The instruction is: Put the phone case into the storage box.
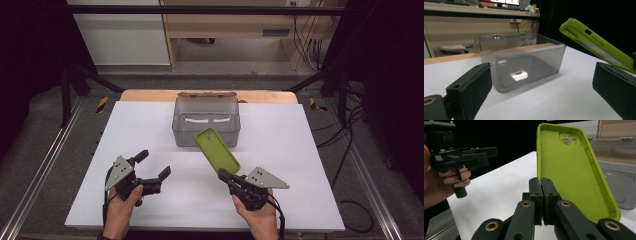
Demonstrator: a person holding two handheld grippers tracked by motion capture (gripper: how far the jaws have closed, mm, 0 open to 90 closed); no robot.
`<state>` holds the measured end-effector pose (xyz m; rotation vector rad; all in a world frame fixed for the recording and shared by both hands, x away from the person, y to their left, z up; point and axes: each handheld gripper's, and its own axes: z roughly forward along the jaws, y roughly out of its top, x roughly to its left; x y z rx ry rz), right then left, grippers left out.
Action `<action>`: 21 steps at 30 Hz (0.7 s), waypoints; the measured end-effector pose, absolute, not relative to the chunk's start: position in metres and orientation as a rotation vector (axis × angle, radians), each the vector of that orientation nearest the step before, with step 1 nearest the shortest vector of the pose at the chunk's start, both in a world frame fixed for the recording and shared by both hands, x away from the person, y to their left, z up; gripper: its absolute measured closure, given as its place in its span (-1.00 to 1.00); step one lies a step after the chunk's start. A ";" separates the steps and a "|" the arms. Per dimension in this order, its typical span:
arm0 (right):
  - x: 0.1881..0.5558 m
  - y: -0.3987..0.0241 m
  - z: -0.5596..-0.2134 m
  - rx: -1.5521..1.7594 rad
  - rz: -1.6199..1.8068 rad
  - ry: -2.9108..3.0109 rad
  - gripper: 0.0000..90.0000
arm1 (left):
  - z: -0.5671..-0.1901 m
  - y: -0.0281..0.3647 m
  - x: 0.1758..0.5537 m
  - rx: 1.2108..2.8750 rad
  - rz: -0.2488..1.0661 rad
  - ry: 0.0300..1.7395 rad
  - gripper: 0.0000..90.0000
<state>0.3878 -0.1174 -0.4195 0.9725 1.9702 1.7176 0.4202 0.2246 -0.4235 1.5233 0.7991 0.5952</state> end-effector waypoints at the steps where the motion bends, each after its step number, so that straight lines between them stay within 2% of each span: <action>1: 0.390 -0.117 -0.418 0.971 1.724 1.966 0.96 | -0.421 0.223 0.423 1.529 0.594 0.790 -0.95; 11: 0.409 -0.110 -0.406 0.980 1.713 1.921 0.96 | -0.409 0.199 0.436 1.535 0.540 0.792 -0.94; 21: 0.412 -0.105 -0.404 0.995 1.745 1.879 0.96 | -0.410 0.201 0.427 1.529 0.539 0.806 -0.94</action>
